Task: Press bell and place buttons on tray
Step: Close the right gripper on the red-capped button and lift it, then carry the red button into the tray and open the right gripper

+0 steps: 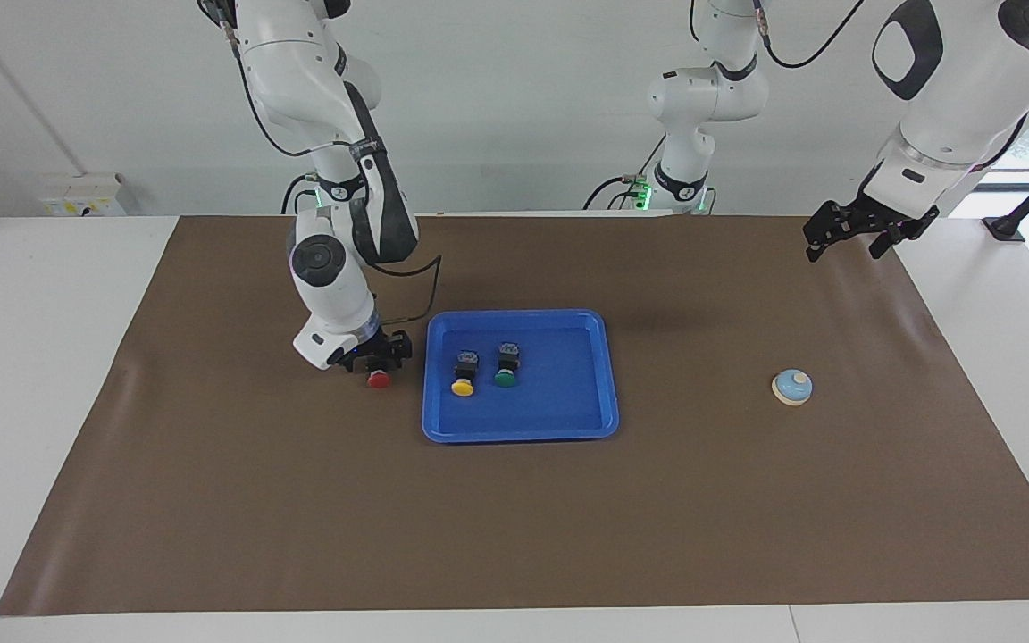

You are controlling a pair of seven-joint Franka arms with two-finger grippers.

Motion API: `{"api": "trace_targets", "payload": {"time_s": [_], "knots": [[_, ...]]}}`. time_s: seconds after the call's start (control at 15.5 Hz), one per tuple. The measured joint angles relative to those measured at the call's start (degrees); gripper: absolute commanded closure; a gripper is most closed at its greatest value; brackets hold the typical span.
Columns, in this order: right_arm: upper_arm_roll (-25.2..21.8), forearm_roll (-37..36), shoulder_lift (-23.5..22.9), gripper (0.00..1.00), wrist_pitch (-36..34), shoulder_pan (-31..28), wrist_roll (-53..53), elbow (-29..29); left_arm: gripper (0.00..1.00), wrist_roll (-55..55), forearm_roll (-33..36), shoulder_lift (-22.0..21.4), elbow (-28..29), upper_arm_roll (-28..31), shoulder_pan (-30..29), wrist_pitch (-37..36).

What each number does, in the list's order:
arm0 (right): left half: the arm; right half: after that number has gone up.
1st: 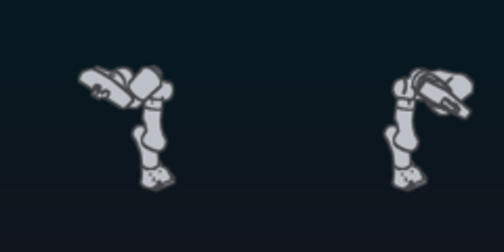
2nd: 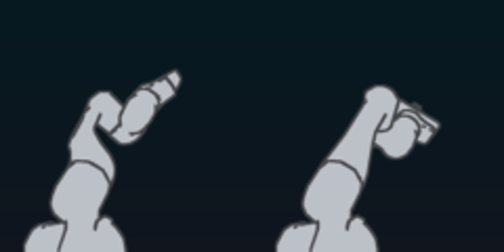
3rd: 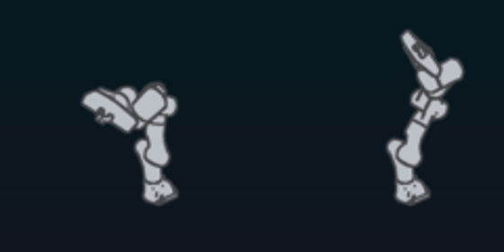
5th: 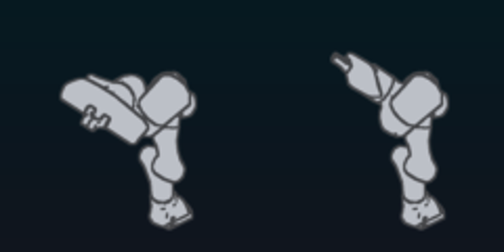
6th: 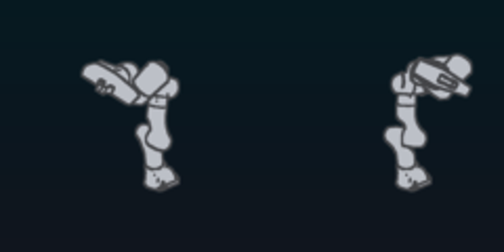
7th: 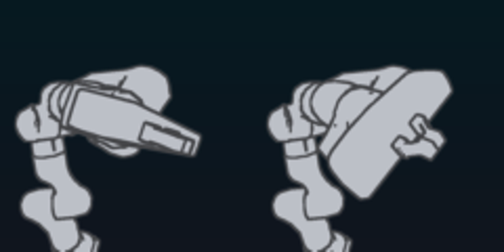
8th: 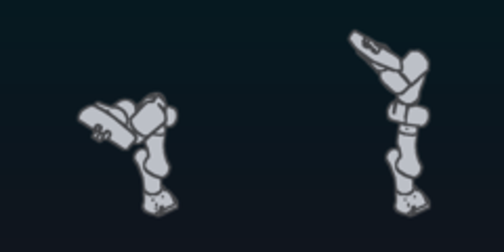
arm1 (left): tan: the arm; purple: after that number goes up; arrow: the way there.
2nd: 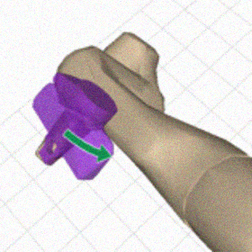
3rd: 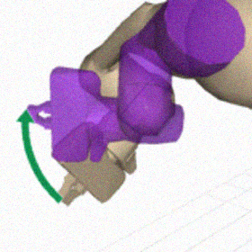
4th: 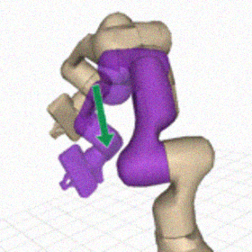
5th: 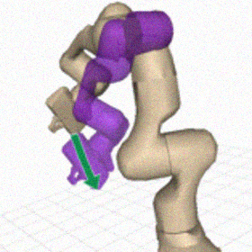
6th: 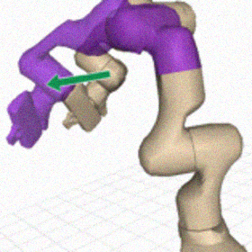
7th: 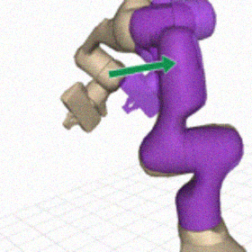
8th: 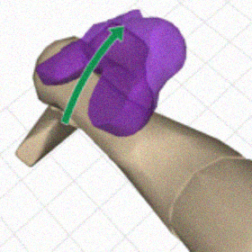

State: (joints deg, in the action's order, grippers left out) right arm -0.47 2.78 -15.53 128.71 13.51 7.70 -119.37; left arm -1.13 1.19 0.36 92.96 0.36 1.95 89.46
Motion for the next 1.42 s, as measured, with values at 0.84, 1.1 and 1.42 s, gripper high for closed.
{"api": "trace_targets", "payload": {"time_s": [0.84, 1.1, 1.42], "knots": [[0.27, 0.08, 0.67, 1.00, -7.93, 3.15, -4.52, 10.69, 0.00, 0.00, 0.00, 0.00, 0.00, 0.00, 0.00, 0.00], [0.53, 0.33, -0.18, 1.00, -13.91, 10.21, 8.64, 19.37, 0.00, 0.00, 0.00, 0.00, 0.00, 0.00, 0.00, 0.00], [0.71, 0.37, -7.40, 1.00, -13.92, 18.98, 24.83, 27.50, 0.00, 0.00, 0.00, 0.00, 0.00, 0.00, 0.00, 0.00]]}}
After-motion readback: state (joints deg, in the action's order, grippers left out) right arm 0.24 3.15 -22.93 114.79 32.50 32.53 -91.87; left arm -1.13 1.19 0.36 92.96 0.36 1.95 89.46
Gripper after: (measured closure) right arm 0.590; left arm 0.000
